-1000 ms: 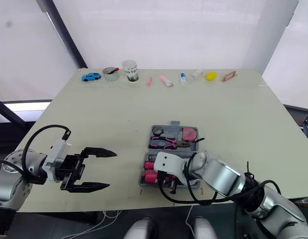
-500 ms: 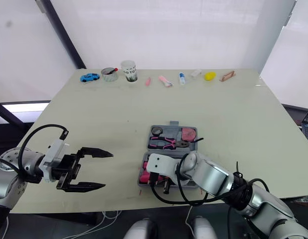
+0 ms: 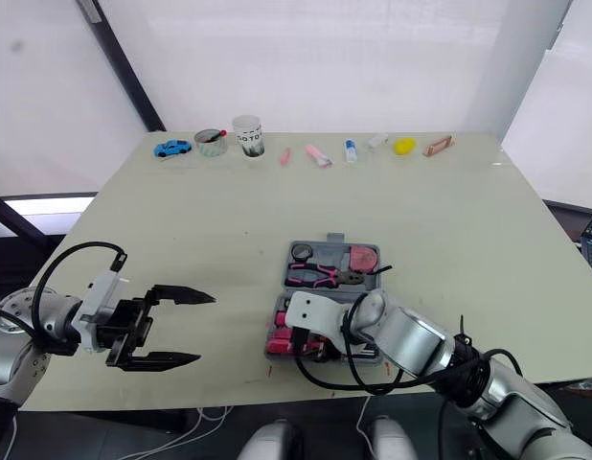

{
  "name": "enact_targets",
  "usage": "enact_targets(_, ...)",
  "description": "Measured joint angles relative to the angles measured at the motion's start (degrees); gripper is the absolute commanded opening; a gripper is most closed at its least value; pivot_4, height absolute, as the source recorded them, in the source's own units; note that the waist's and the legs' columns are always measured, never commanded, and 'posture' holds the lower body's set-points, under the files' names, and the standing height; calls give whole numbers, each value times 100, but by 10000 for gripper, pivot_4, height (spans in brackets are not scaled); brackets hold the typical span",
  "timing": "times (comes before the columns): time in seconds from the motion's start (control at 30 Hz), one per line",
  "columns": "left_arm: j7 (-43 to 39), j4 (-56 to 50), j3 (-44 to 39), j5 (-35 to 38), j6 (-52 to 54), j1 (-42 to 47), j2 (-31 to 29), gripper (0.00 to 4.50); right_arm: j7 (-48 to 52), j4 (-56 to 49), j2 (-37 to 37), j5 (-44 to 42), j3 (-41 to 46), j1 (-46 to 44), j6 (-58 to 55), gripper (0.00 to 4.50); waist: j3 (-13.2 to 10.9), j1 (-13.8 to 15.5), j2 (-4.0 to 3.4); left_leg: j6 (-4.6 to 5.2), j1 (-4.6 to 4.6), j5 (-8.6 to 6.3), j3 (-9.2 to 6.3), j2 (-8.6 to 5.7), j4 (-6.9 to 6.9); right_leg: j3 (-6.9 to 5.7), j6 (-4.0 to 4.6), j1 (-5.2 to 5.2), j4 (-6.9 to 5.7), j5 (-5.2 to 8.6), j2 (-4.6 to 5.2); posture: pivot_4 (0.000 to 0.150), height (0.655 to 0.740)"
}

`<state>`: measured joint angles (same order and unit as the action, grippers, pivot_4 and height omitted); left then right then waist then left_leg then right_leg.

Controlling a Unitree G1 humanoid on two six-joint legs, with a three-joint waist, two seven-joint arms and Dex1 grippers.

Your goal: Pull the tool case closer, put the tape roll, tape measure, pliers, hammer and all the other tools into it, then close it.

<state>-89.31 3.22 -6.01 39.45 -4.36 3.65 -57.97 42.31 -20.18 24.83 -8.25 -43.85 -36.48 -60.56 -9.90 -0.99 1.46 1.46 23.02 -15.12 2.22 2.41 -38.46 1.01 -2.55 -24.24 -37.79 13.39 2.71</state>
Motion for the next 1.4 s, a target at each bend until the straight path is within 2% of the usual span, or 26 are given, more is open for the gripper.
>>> enact_targets(0.23,-1,60,107,7,-45,26,0,45000,172,1,12,-286,640,289,434,23194,0,4,0,0,-1,0,2,0,-2,1,-1,0,-1,0,0,1500,7400)
enact_targets(0.27,-1,91,152,9,-74,55,0,45000,219,27,38,-318,790,414,653,18052,0,6,1,0,0,0,1,0,-1,1,0,0,0,0,0,1500,7400)
enact_targets(0.33,-1,122,177,10,-114,66,0,45000,251,116,61,-348,915,597,965,12133,0,7,1,0,0,0,1,0,0,1,0,0,1,0,0,1500,7400)
enact_targets(0.4,-2,182,205,21,-147,71,0,45000,362,308,-21,-391,1086,897,1613,885,0,10,0,0,0,0,3,0,1,2,-1,0,2,0,-1,1500,7400)
enact_targets(0.8,-3,270,242,60,-259,99,0,45000,721,1052,-53,-310,1311,1475,3059,885,0,12,1,0,-2,0,7,0,-1,5,-1,0,0,0,-1,1500,7400)
enact_targets(1.4,-5,328,330,65,-353,118,0,45000,878,1474,-161,-124,1436,1788,3694,885,1,15,2,0,-10,0,10,0,-1,8,-1,4,-5,0,-2,1500,7400)
